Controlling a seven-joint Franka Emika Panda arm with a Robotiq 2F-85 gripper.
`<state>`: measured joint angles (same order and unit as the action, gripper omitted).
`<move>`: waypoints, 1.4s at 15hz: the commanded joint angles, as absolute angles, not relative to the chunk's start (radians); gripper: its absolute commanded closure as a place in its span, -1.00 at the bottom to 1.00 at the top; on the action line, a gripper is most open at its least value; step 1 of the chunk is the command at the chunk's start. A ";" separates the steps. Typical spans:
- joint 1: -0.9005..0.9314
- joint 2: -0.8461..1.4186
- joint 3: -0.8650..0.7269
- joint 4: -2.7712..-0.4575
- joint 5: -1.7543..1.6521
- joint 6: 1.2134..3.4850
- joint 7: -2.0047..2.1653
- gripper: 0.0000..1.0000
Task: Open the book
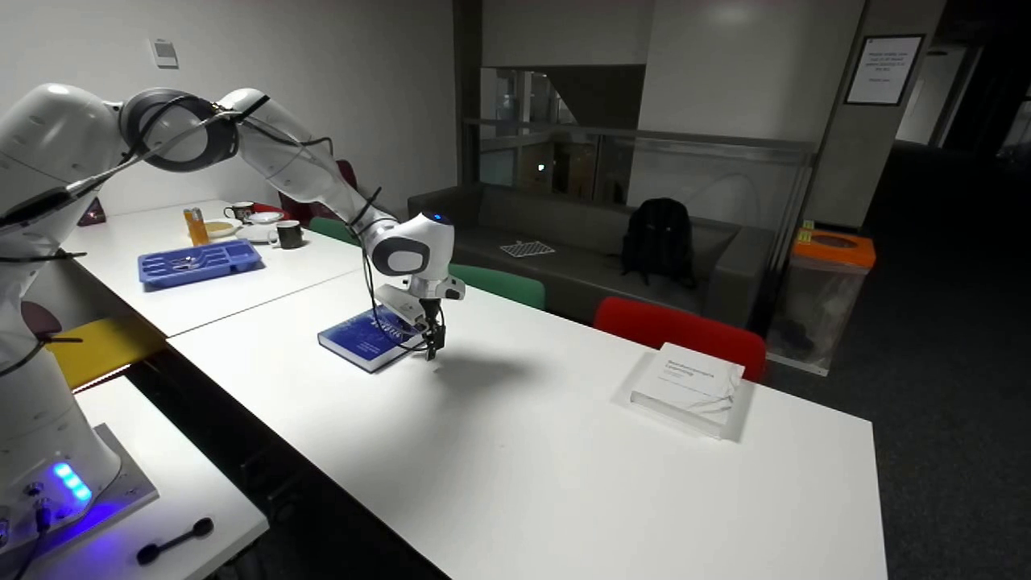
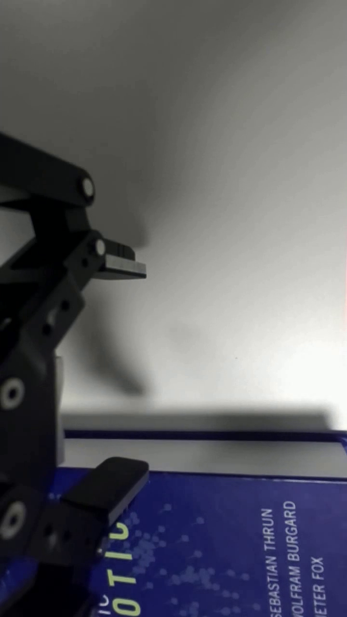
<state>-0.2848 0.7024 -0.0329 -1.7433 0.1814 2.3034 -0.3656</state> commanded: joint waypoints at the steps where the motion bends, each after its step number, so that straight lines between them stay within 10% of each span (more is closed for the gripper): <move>1: -0.282 0.701 -0.038 -1.748 0.155 2.329 -0.342 -1.00; 21: -0.354 0.717 0.015 -1.693 0.222 2.140 -0.425 -1.00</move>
